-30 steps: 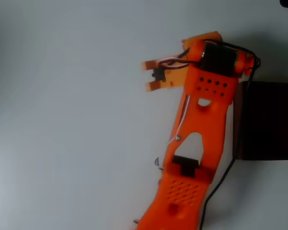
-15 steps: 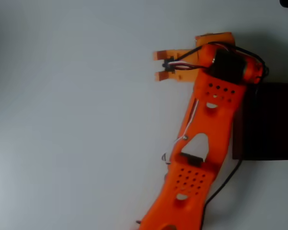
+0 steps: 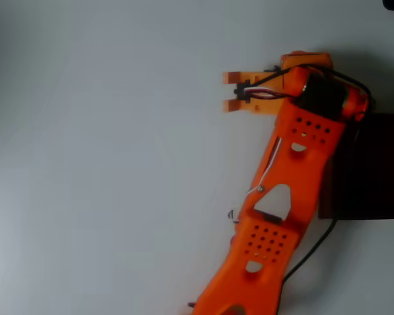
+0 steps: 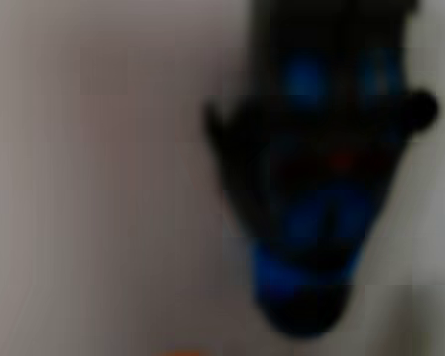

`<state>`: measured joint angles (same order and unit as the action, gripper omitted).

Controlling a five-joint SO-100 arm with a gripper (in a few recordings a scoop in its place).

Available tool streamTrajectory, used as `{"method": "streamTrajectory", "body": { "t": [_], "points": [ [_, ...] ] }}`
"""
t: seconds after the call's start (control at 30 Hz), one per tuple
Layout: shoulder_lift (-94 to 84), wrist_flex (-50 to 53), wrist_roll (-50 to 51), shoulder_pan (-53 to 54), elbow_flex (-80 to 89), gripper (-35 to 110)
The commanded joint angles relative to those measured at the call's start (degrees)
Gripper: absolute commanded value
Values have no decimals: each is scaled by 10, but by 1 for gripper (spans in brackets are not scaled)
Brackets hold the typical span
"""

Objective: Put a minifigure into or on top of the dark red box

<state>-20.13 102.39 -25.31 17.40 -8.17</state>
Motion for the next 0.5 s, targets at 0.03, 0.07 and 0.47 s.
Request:
{"method": "streamTrajectory", "body": {
  "t": [0.03, 0.07, 0.47],
  "points": [
    [-1, -20, 2, 0, -7, 20],
    [0, -25, 2, -2, -3, 20],
    [5, -61, 27, 4, 35, 20]
  ]
}}
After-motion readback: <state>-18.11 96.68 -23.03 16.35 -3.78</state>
